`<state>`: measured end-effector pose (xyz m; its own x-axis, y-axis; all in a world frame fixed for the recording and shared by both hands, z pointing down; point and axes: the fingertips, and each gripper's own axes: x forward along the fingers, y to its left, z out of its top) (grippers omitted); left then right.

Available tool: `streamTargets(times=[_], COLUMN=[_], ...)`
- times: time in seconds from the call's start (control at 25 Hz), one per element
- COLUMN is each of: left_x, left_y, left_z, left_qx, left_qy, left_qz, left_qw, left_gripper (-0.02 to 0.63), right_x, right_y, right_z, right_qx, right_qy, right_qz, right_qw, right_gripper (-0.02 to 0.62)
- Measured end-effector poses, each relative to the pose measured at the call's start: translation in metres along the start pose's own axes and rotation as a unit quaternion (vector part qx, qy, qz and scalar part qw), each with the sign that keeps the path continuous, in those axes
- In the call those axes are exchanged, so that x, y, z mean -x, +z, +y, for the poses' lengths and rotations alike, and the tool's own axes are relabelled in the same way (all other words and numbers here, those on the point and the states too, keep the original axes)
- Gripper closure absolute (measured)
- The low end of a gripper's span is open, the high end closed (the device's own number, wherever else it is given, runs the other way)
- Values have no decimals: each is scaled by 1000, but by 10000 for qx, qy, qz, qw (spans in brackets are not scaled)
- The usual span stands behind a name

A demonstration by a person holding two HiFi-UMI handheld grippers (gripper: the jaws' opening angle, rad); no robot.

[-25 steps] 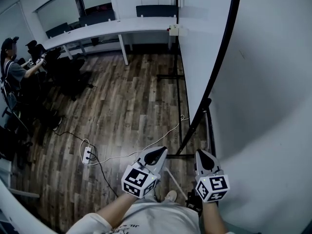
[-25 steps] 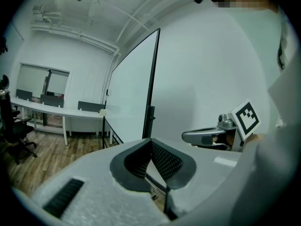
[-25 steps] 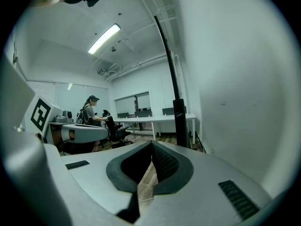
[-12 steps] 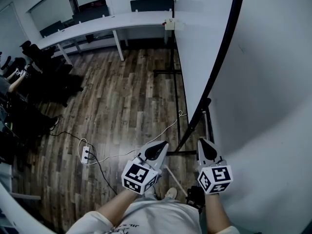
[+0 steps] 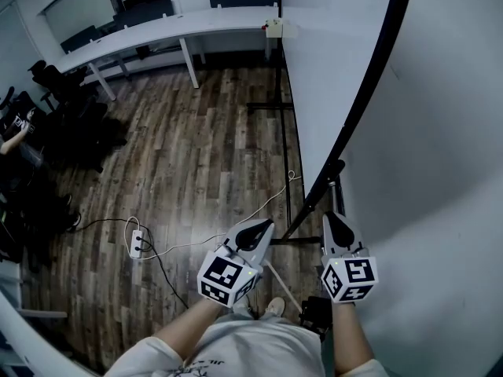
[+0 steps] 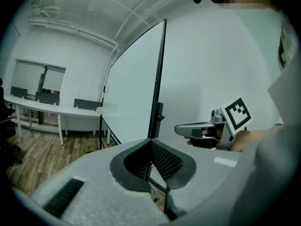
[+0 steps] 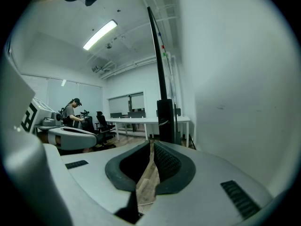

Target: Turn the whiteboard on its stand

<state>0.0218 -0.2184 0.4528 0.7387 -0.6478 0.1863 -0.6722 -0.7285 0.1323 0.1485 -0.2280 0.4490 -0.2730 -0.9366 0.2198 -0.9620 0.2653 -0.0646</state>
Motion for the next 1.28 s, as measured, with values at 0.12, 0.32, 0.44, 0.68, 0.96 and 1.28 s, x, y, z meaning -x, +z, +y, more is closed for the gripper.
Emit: streamTargets(times=[0.12,0.32,0.44,0.68,0.96,1.28], left_x=[-9,-22,-29,-43,-51,-52], left_y=[-3,-4,-5,-10,-14,-10], left_z=[3,7,11,18,21,30], left_qx=[14,26,41,62,94,101], left_qy=[-23,-57,-71,-88,-85,35], left_qz=[23,82,118,180,239,267], left_qw=[10000,9999,9999,9998,9996,9996], left_gripper=[595,595,595,595,595,595], right_x=[-11,-26,-37,-64,-89,-111], right_y=[-1,1,-1,-6,-8,3], right_z=[-8,-18,-23,-33,-45,-51], right_qx=[-9,-35,-58,-53,-106,-30], right_qy=[-17,-62,-73,-169,-172,-140], right_qz=[6,1,42,104,166,185], right_qw=[10000,10000,9999,9998,9997,9997], right_gripper=[588,572,496,422,384,379])
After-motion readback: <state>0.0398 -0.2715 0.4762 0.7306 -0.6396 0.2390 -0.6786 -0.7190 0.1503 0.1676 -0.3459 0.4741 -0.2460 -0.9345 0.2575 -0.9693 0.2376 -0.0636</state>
